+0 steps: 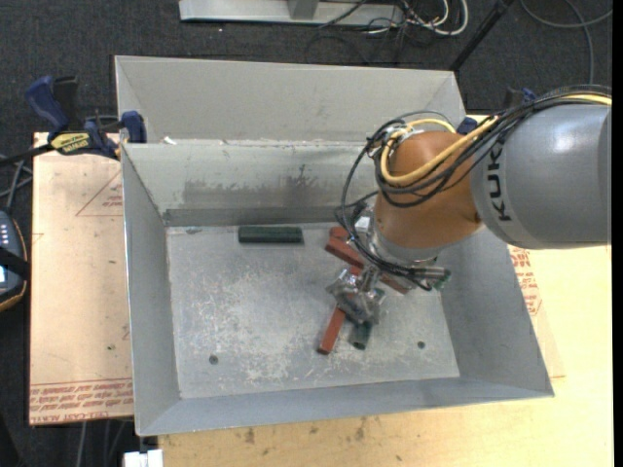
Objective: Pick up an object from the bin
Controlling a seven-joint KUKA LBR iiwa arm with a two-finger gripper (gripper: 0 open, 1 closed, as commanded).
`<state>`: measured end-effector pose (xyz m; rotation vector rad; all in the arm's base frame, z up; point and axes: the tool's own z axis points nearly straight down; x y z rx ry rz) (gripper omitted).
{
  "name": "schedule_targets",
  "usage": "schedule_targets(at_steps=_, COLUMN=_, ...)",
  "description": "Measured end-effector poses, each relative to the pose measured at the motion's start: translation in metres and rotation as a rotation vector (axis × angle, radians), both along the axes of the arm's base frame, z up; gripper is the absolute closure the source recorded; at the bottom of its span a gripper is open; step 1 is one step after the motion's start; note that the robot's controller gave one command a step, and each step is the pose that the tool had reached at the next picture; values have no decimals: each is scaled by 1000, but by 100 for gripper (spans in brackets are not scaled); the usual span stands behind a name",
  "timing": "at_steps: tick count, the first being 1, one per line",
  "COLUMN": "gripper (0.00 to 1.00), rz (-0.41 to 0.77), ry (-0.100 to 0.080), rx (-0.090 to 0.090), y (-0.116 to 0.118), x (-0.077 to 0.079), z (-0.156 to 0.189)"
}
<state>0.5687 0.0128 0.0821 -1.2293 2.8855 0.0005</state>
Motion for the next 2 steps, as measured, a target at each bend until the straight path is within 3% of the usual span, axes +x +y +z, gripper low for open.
schedule_targets(at_steps=1, gripper=0, rz=0, ry=4, rx=0, y=0, x=-1, z=-2)
schedule_targets(at_steps=2, gripper=100, rz=0, ry=4, rx=0, y=-1, x=-2, z=-2)
